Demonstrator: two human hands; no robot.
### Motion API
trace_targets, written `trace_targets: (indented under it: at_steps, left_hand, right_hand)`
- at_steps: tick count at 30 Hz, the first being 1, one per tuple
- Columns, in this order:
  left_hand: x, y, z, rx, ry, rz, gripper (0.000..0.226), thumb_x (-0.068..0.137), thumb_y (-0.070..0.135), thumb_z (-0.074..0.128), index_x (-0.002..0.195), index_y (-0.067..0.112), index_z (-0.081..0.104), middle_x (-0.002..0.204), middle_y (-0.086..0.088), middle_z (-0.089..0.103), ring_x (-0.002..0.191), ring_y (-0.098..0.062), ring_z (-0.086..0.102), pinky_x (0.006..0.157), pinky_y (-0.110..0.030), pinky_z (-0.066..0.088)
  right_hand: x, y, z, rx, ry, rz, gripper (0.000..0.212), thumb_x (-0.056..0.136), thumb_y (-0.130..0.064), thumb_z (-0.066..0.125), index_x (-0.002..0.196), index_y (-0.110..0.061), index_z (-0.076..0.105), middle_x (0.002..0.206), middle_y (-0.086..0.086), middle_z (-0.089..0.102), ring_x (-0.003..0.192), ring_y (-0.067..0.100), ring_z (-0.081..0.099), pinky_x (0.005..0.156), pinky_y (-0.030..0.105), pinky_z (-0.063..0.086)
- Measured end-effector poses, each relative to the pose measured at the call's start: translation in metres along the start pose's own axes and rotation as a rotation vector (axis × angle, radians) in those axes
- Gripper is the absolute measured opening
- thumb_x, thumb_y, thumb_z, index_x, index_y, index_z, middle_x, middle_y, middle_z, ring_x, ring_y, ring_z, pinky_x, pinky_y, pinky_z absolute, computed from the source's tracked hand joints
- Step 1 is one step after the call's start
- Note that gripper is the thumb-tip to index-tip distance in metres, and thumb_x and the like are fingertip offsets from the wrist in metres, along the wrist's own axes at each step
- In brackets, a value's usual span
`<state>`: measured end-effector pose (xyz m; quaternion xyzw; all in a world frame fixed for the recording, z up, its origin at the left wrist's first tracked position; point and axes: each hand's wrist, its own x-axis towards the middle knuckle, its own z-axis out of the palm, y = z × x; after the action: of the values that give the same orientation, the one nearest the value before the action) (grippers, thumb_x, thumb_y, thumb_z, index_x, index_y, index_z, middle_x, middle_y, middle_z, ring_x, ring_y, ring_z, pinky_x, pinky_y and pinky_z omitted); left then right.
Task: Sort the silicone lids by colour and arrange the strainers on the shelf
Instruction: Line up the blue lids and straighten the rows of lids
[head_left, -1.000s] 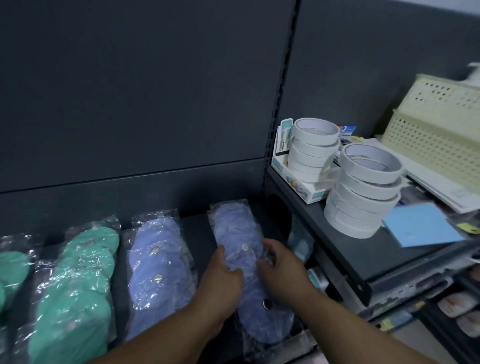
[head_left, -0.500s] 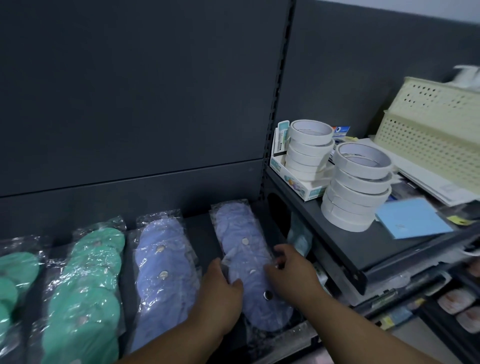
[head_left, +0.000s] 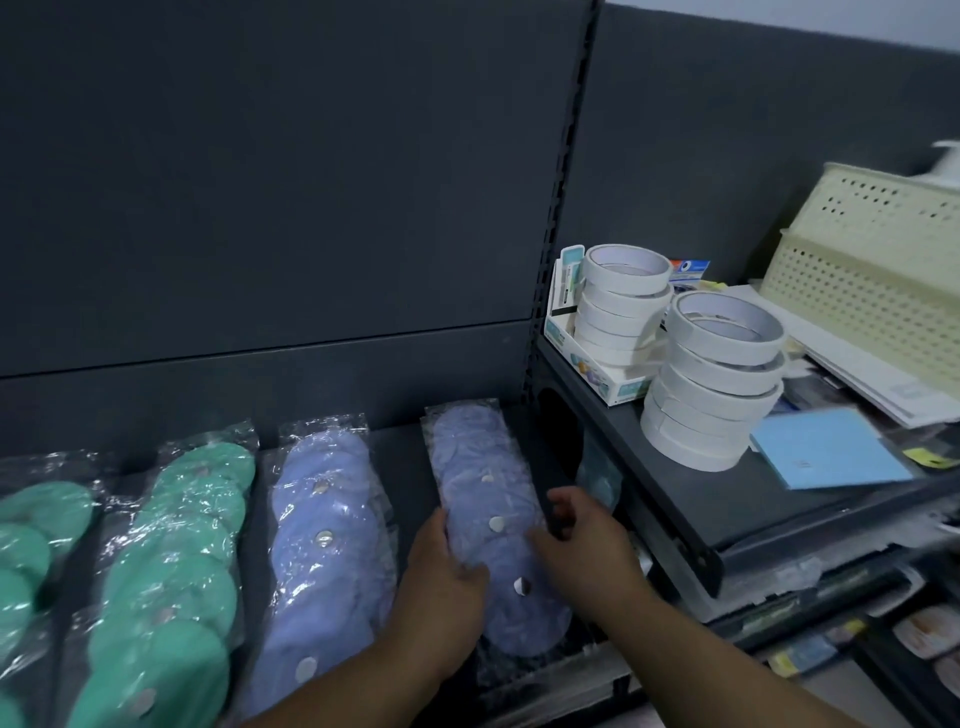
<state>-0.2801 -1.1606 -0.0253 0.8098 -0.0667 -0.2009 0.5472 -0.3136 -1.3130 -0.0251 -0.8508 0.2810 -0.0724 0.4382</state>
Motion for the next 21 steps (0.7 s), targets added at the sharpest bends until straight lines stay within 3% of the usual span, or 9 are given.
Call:
trace_targets:
  at_steps: [2,3,6,8,11,14,18,21]
  left_hand:
    - [-0.012,-0.005,0.008,-0.029,0.017,-0.007,0.046,0.08,0.016,0.062,0.118,0.034,0.042,0.109,0.017,0.058,0.095,0.001,0.058,0.072,-0.004,0.042]
    - [-0.017,-0.006,0.012,-0.029,0.036,-0.005,0.045,0.082,0.015,0.061,0.118,0.033,0.043,0.111,0.016,0.057,0.098,-0.002,0.058,0.075,-0.004,0.041]
    - [-0.025,-0.004,0.023,-0.03,0.064,-0.011,0.048,0.087,0.011,0.054,0.128,0.031,0.041,0.121,0.01,0.057,0.108,-0.008,0.056,0.092,-0.021,0.042]
    - [-0.026,-0.001,0.029,-0.028,0.073,-0.025,0.049,0.087,0.011,0.054,0.128,0.032,0.039,0.121,0.009,0.058,0.106,-0.009,0.058,0.095,-0.028,0.045]
    - [-0.026,0.001,0.039,-0.034,0.081,-0.045,0.049,0.085,0.01,0.054,0.125,0.035,0.041,0.117,0.006,0.062,0.1,-0.011,0.062,0.093,-0.034,0.05]
    - [-0.027,0.003,0.047,-0.015,0.098,-0.068,0.049,0.085,0.011,0.052,0.121,0.04,0.037,0.113,0.006,0.062,0.099,-0.015,0.062,0.088,-0.03,0.051]
    - [-0.024,0.002,0.053,-0.033,0.119,-0.102,0.066,0.081,0.007,0.051,0.142,0.025,0.032,0.131,0.0,0.054,0.115,-0.019,0.056,0.101,-0.037,0.046]
    - [-0.03,0.003,0.048,0.028,0.157,-0.094,0.075,0.081,0.008,0.053,0.149,0.017,0.022,0.151,-0.001,0.031,0.137,-0.022,0.035,0.114,-0.037,0.029]
  right_hand:
    - [-0.006,0.008,-0.002,0.01,-0.049,-0.034,0.028,0.083,-0.03,0.068,0.103,-0.035,0.049,0.098,-0.012,0.059,0.082,-0.002,0.056,0.062,0.009,0.043]
    - [-0.01,0.013,-0.003,-0.004,-0.064,-0.054,0.027,0.082,-0.031,0.067,0.101,-0.035,0.049,0.099,-0.012,0.059,0.083,-0.002,0.057,0.062,0.01,0.044]
    - [-0.02,0.025,-0.004,-0.117,-0.098,-0.109,0.038,0.08,-0.039,0.066,0.115,-0.032,0.054,0.111,-0.009,0.055,0.094,0.007,0.058,0.078,0.023,0.049]
    - [-0.021,0.027,-0.007,-0.124,-0.123,-0.142,0.043,0.083,-0.04,0.065,0.122,-0.03,0.052,0.115,-0.008,0.053,0.096,0.007,0.057,0.078,0.022,0.046]
    - [-0.018,0.029,-0.012,-0.09,-0.145,-0.172,0.04,0.085,-0.034,0.065,0.122,-0.029,0.052,0.117,-0.006,0.052,0.097,0.008,0.057,0.079,0.021,0.046]
    - [-0.015,0.033,-0.013,-0.088,-0.142,-0.201,0.038,0.086,-0.03,0.064,0.123,-0.027,0.052,0.121,-0.004,0.051,0.099,0.009,0.057,0.082,0.021,0.044]
    - [-0.015,0.035,-0.015,-0.117,-0.152,-0.266,0.038,0.089,-0.028,0.061,0.125,-0.02,0.053,0.127,-0.003,0.05,0.106,0.008,0.053,0.089,0.018,0.041]
    - [-0.014,0.032,-0.015,-0.245,-0.119,-0.367,0.04,0.088,-0.03,0.059,0.125,-0.02,0.053,0.136,-0.004,0.044,0.119,0.014,0.047,0.101,0.024,0.037]
